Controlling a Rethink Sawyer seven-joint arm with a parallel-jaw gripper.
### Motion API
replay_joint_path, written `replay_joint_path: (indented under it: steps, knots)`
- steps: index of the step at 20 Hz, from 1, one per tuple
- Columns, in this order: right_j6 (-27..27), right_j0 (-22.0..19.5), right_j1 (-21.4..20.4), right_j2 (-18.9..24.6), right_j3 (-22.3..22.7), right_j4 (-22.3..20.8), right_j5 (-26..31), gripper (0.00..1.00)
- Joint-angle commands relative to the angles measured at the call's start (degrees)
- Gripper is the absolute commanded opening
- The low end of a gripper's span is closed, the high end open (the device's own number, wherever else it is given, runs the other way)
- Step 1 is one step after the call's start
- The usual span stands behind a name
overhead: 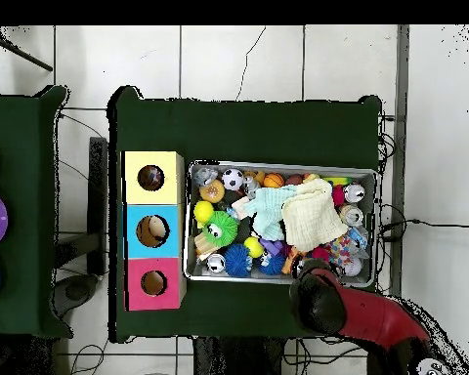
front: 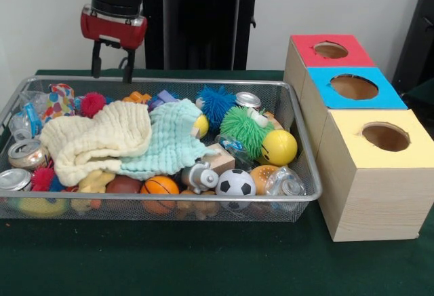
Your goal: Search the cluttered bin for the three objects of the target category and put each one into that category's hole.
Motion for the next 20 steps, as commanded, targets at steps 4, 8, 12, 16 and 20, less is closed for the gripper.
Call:
replay_joint_path:
  steps: [4,8,12,16,20]
  knots:
    - [-4.42,-2.40,1.95,7.35,-7.95,-4.48,8.39,1.00]
    - [-4.61,-3.34,2.52,8.42,-8.78,-5.17,9.03,1.00]
    - [-4.31,-3.84,2.72,9.13,-9.23,-5.89,9.30,1.00]
    - [-4.59,-4.33,2.34,9.76,-9.64,-6.02,10.58,1.00]
    - [-5.08,-4.79,2.57,10.07,-10.70,-6.40,11.36,1.00]
